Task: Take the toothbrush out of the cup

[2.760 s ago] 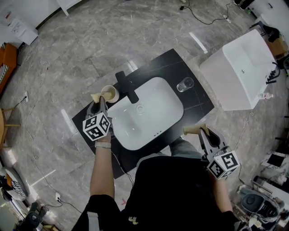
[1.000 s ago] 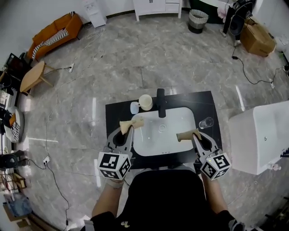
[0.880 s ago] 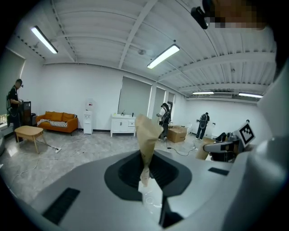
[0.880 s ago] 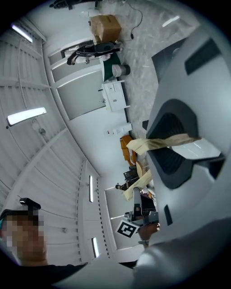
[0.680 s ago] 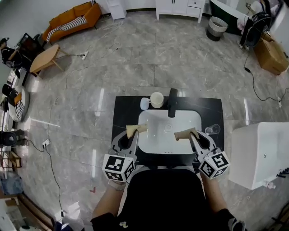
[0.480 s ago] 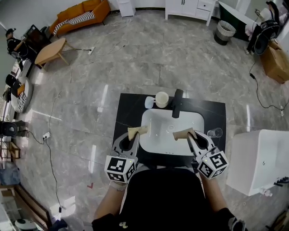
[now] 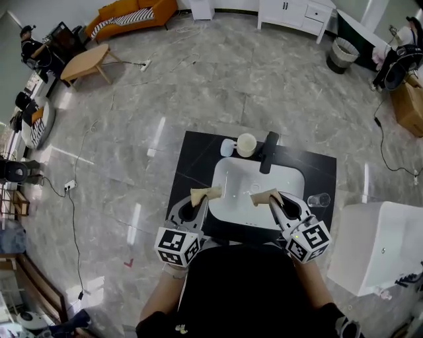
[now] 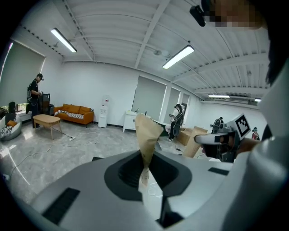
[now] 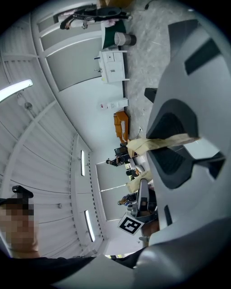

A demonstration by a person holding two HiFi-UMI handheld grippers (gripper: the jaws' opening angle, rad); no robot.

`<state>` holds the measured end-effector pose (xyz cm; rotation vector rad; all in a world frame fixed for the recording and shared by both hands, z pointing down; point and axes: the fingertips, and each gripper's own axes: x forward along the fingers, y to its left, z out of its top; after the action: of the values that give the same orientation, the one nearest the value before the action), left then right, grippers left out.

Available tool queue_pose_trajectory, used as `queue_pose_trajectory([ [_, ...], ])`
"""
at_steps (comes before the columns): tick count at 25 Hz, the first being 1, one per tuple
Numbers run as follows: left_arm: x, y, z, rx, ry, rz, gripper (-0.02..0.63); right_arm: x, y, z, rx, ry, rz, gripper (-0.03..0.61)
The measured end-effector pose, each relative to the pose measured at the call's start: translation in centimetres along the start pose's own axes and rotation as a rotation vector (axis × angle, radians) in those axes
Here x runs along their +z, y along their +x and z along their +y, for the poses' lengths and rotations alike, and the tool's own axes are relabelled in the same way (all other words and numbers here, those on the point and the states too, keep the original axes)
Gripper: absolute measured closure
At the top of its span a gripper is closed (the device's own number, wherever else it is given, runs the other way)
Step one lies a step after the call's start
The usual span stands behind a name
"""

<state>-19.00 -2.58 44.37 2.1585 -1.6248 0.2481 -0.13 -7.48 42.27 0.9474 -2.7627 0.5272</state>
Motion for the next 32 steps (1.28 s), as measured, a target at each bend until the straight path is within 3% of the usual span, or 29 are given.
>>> queue_pose_trajectory([
  [7, -0.08, 0.11, -0.47, -0.02, -0.012, -0.008, 0.561, -0.16, 0.37, 0.82, 0.022, -0.022, 0.003, 0.512],
  [14, 0.01, 0.21, -0.33, -0.035, -0.013, -0.006, 0.561, -0.24, 0.08, 0.76, -0.012, -0.053, 0.008, 0.512],
  [32, -0.26, 0.51, -0.97, -0.057, -0.019, 0.001, 0.561, -0.67, -0.56, 0.67, -0.032, -0.018, -0.001, 0.512],
])
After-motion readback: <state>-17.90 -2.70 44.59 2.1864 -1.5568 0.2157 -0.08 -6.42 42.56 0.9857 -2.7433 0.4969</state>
